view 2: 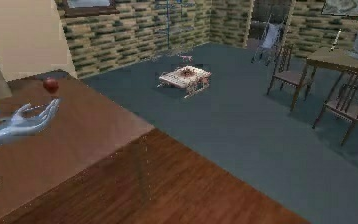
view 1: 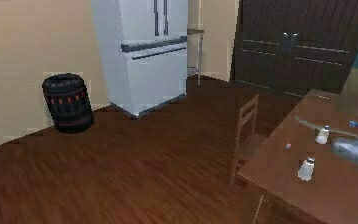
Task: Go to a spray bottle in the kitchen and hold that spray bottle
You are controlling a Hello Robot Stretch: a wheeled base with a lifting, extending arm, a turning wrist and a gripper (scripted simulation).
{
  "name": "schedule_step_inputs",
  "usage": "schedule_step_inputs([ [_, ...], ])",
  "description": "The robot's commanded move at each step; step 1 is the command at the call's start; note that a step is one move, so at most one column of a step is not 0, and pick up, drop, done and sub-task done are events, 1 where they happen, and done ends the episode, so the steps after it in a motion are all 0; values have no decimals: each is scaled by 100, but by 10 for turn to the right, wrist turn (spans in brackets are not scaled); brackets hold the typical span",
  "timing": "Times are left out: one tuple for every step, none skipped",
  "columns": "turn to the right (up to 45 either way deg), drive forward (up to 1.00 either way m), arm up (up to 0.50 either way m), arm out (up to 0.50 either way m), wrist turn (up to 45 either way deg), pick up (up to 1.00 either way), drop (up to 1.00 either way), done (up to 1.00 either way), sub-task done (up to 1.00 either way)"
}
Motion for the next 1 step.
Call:
schedule_step_inputs([
  [-450,0,0,0,0,0,0,0,0],
])
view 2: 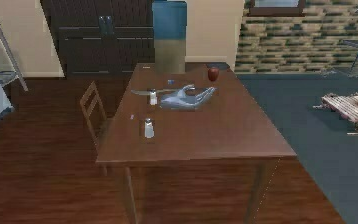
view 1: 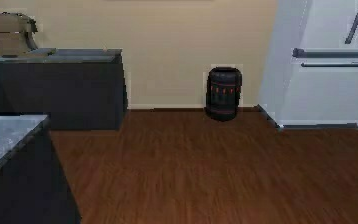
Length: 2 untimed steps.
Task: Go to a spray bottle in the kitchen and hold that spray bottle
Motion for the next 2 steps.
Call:
schedule_step_inputs([
  [0,100,0,0,0,0,0,0,0],
  [-150,0,0,0,0,0,0,0,0],
])
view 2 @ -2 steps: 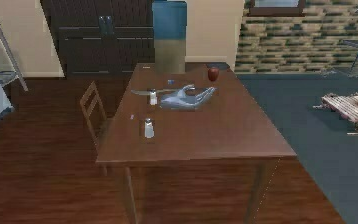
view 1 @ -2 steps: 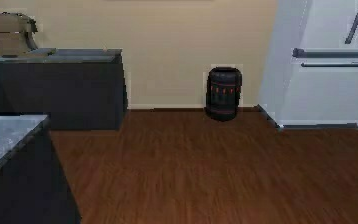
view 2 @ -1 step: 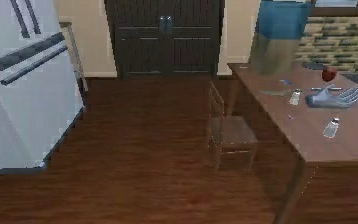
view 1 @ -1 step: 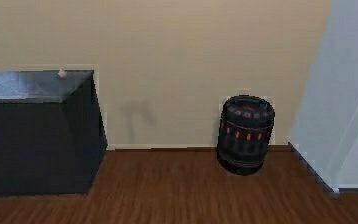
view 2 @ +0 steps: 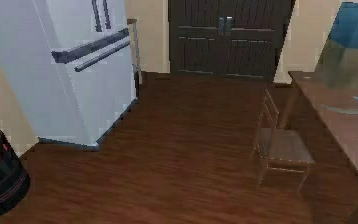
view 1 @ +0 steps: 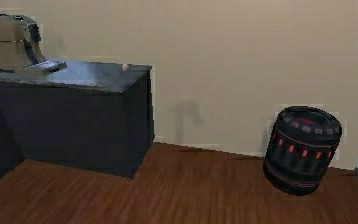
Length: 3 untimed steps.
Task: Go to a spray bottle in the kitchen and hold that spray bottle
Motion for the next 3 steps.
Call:
schedule_step_inputs([
  [0,5,0,0,0,0,0,0,0],
  [-180,0,0,0,0,0,0,0,0],
  [0,55,0,0,0,0,0,0,0],
])
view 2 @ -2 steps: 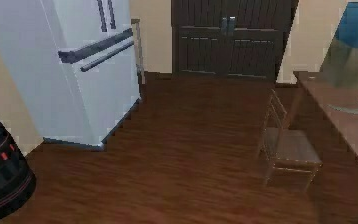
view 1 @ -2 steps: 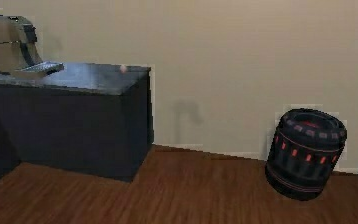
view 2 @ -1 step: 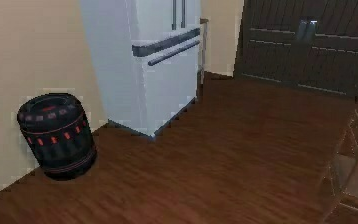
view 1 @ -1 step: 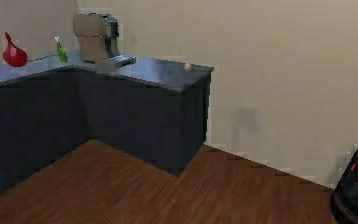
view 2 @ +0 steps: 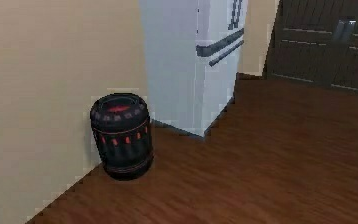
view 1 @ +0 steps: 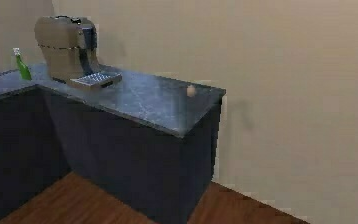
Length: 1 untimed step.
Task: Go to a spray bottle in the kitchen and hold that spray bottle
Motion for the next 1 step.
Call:
schedule_step_inputs([
  [-450,0,0,0,0,0,0,0,0],
])
